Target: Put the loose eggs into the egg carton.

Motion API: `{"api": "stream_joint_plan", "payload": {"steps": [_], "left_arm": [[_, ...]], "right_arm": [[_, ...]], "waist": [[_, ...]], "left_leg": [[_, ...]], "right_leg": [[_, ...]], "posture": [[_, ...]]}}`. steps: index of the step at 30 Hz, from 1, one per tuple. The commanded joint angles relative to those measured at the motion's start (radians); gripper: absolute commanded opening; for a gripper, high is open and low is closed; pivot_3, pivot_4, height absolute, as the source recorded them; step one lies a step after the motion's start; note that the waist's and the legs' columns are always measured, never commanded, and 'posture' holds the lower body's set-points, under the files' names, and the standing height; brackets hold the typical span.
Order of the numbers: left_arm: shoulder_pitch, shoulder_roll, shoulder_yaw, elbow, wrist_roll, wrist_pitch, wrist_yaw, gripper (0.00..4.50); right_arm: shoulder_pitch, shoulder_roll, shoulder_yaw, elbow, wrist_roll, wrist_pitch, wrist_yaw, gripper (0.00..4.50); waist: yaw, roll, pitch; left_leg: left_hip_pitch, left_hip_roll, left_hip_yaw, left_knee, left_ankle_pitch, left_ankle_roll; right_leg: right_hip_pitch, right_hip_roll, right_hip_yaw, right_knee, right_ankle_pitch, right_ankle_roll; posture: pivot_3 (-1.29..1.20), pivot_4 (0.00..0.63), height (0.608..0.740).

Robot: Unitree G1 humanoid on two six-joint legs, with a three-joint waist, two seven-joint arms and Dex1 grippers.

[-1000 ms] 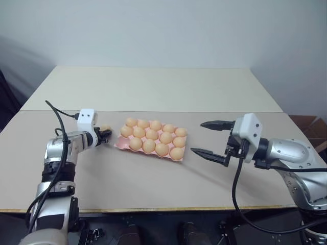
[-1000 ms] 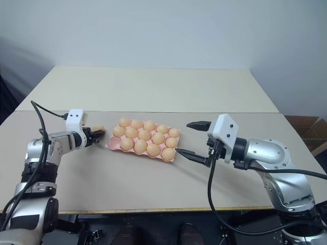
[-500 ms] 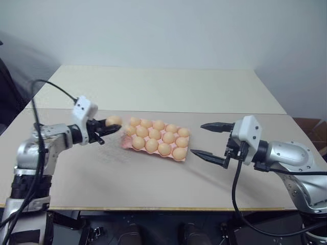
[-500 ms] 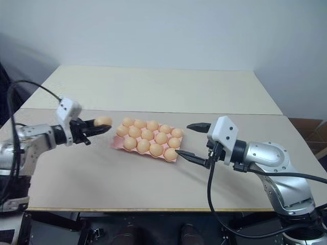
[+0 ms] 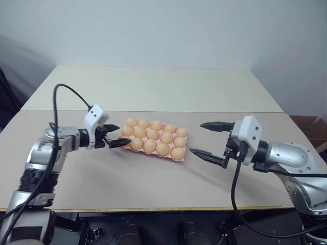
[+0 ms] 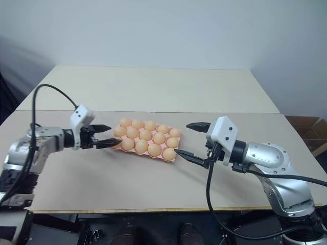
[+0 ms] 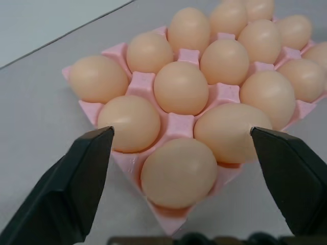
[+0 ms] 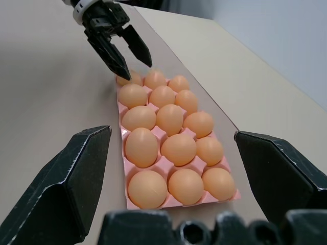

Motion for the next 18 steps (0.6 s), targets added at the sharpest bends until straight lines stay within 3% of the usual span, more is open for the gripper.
{"api": "stream_joint_plan", "payload": {"steps": [1,3,8,12,18], "left_arm": [[0.046,0.041,0.129,-0.083,-0.043,-0.071,-0.007,4.48],[0.099,0.059,0.214,-0.114,-0.063,-0.11,-0.005,4.48],[0.33,0.175,0.438,-0.258,-0.195,-0.01,-0.118,4.48],[0.502,0.123,0.58,-0.419,-0.265,0.033,-0.056,4.48],[0.61,0.042,0.647,-0.595,-0.359,0.1,0.063,4.48]], "right_arm": [[-0.013,-0.007,-0.034,-0.022,0.012,0.001,-0.004,4.5],[-0.018,-0.007,-0.034,-0.009,0.014,-0.002,0.003,4.5],[-0.012,-0.005,-0.057,0.043,0.046,-0.012,0.049,4.5],[-0.003,0.004,-0.064,0.125,0.06,-0.016,0.086,4.5],[-0.011,0.002,-0.074,0.163,0.083,-0.002,0.113,4.5]], "waist": [[0.0,0.0,0.0],[0.0,0.0,0.0],[-0.009,0.0,0.0],[-0.003,0.0,0.0],[0.005,0.0,0.0]], "left_leg": [[0.0,0.0,0.0,0.0,0.0,0.0],[0.0,0.0,0.0,0.0,0.0,0.0],[0.0,0.001,0.0,-0.001,0.0,0.0],[0.0,0.001,0.001,-0.001,0.0,0.0],[0.001,0.001,0.001,-0.001,0.0,-0.001]], "right_leg": [[0.0,0.0,0.0,0.0,0.0,0.0],[0.0,0.0,0.0,0.0,0.0,0.0],[-0.001,0.0,0.0,-0.001,0.0,-0.001],[0.0,-0.001,0.0,-0.001,-0.004,-0.005],[0.0,-0.001,-0.001,-0.001,-0.004,-0.006]], "posture": [[0.0,0.15,0.74],[0.0,0.15,0.74],[0.0,0.15,0.74],[0.0,0.15,0.74],[0.0,0.15,0.74]]}}
